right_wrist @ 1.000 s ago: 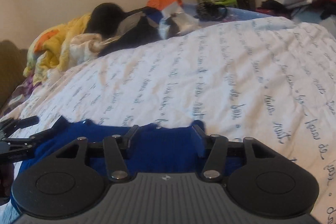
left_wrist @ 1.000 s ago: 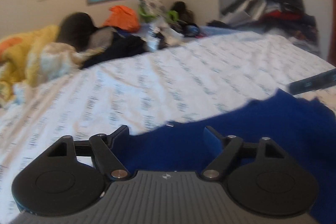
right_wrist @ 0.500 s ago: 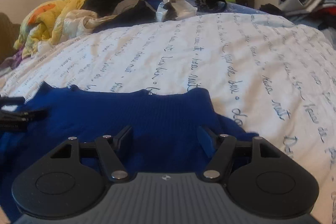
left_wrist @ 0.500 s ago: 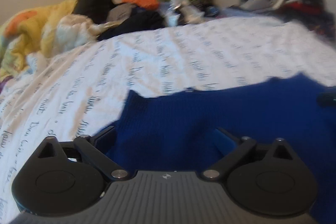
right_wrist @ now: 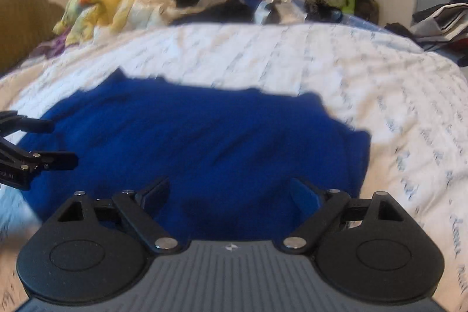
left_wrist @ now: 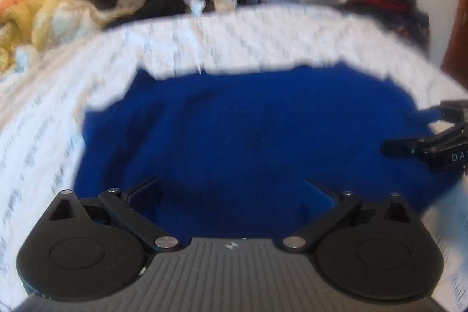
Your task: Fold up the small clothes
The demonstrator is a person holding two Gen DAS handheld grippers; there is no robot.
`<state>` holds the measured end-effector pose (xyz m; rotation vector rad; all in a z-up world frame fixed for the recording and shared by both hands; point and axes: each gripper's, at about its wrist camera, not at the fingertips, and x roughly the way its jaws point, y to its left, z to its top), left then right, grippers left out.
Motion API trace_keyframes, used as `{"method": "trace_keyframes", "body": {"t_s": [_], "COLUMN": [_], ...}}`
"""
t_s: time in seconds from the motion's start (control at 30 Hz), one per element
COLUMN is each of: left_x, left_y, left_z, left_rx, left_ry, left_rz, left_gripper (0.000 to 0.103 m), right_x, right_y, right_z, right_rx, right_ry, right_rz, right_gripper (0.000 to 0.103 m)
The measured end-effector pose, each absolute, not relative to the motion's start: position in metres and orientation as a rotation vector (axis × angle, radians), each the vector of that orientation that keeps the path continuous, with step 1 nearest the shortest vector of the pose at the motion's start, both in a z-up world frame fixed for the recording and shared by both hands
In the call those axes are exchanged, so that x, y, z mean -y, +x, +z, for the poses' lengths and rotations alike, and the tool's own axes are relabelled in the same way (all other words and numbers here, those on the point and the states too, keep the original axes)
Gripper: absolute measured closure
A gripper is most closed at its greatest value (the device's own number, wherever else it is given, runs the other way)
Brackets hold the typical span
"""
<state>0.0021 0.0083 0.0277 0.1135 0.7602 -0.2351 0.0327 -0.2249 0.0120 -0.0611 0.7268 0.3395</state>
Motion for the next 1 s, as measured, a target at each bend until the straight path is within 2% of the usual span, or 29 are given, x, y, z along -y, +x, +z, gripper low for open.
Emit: {"method": "trace_keyframes", "body": {"t_s": [0.03,0.07,0.13,0.2,0.3,0.43,0.53,0.7,0.77,0.87,0.93,0.97,1.0], "left_x": [-0.012,-0.015,-0.024,-0.042,-0.075,-0.123,-0.14,-0.137,-0.137,-0.136,-0.137,-0.137,-0.141], "left_y": [-0.007,-0.009,-0.013,-0.03,-0.054,-0.074,-0.078,-0.059,-0.05,-0.045,-0.044,-0.043,-0.044], "left_z": [0.021,0.023,0.036,0.048,0.055,0.043,0.027,0.021,0.026,0.031,0.028,0.027,0.025], "left_rx": [-0.689,-0.708,-0.746,-0.737,-0.745,-0.809,-0.793,-0.721,-0.727,-0.753,-0.786,-0.795,-0.793], "left_ry": [0.125,0.102,0.063,-0.03,-0.218,-0.664,-1.001,-1.089,-1.056,-0.978,-0.912,-0.892,-0.894], "left_rz": [-0.239,-0.235,-0.192,-0.17,-0.099,-0.03,-0.089,-0.043,-0.013,0.046,0.098,0.118,0.112], "left_gripper": [0.0,0.0,0.01,0.004,0.004,0.007,0.006,0.006,0.012,0.039,0.092,0.096,0.094], "right_x": [0.222,0.225,0.235,0.239,0.271,0.326,0.358,0.372,0.366,0.365,0.365,0.36,0.354], "right_y": [0.029,0.019,0.014,0.008,-0.019,-0.027,-0.036,-0.017,-0.007,0.001,0.001,0.001,0.006], "right_z": [0.0,-0.007,-0.003,0.014,0.034,0.014,-0.001,-0.024,-0.025,-0.025,-0.023,-0.023,-0.025], "right_rx": [-0.736,-0.666,-0.683,-0.761,-0.75,-0.916,-0.943,-0.924,-0.917,-0.915,-0.916,-0.938,-0.984], "right_ry": [-0.084,-0.118,-0.091,-0.053,0.178,0.524,0.78,0.989,0.977,0.946,0.913,0.871,0.833], "right_rz": [0.334,0.349,0.335,0.289,0.318,0.278,0.333,0.401,0.416,0.43,0.432,0.425,0.417], "right_gripper": [0.01,0.009,0.009,0.008,0.007,0.007,0.007,0.006,0.006,0.007,0.017,0.052,0.089]}}
